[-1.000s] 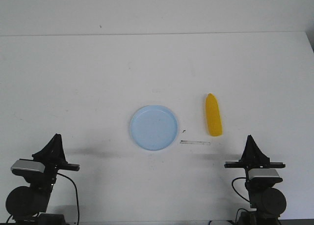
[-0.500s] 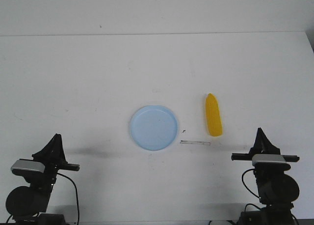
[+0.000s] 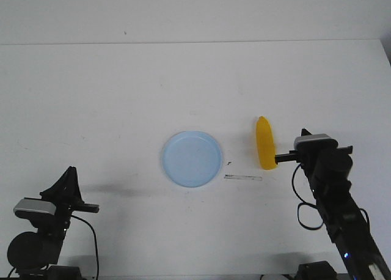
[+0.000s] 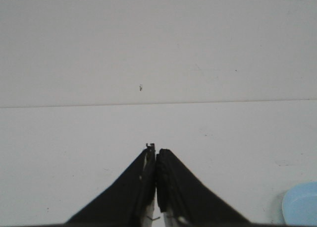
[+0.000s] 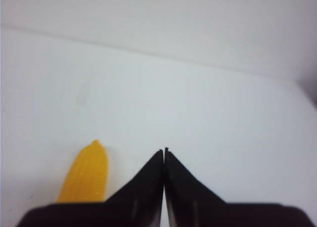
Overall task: Place corn on plate with both arms
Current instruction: 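Reach the right gripper forward to the yellow corn cob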
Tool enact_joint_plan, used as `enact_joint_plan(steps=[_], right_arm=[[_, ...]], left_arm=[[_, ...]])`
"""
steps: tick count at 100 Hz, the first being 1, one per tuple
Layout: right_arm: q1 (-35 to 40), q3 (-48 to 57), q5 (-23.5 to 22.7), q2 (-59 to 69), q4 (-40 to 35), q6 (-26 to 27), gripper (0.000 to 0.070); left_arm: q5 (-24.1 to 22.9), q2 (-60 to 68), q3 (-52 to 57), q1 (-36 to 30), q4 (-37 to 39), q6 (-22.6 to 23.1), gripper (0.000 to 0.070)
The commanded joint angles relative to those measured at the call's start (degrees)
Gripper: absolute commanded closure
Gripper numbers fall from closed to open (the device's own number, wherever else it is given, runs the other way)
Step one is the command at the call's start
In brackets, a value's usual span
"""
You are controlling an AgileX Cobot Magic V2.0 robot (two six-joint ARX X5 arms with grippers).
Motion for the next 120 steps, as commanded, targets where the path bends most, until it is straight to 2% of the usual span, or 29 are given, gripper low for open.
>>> enact_joint_plan(steps=[1,29,49,61,66,76,80,94,107,120], right_arm=[[1.49,4.02,0.09,4.26,-1.18,0.70,0.0697],[5.29,17.09,-0.42,17.35,-11.56,12.02,0.0697],[6.47,29.53,-1.27,28.15,-29.18,17.81,0.0697],[6.47,35.74,-1.36,34.38,-36.37,21.81,0.0685],[6.47,37.83,-1.49,36.68,-38.58,21.84,0.0643],[6.40,40.98,-1.55,40.87,-42.14,21.79,0.0445],[6.34,41.79,-2.25,42.40,-42.95,21.77,0.0390],[5.33,42.71,-6.67,46.27,-44.00,21.79,0.0321],[4.70,42.71,-7.26,47.69,-44.04,21.68,0.0162],[4.42,42.71,-7.32,48.17,-43.76,21.33,0.0154]], left_arm=[[0.02,-0.13,0.57,0.11,0.63,0.48,0.0699],[0.02,-0.13,0.57,0.11,0.63,0.48,0.0699],[0.02,-0.13,0.55,0.11,0.63,0.48,0.0699],[0.02,-0.13,0.57,0.11,0.63,0.48,0.0699],[0.02,-0.13,0.57,0.11,0.63,0.48,0.0699],[0.02,-0.13,0.57,0.11,0.61,0.50,0.0699],[0.02,-0.13,0.55,0.11,0.63,0.48,0.0699],[0.02,-0.13,0.57,0.11,0.63,0.48,0.0699],[0.02,-0.13,0.55,0.11,0.63,0.48,0.0699],[0.02,-0.13,0.57,0.11,0.63,0.48,0.0699]])
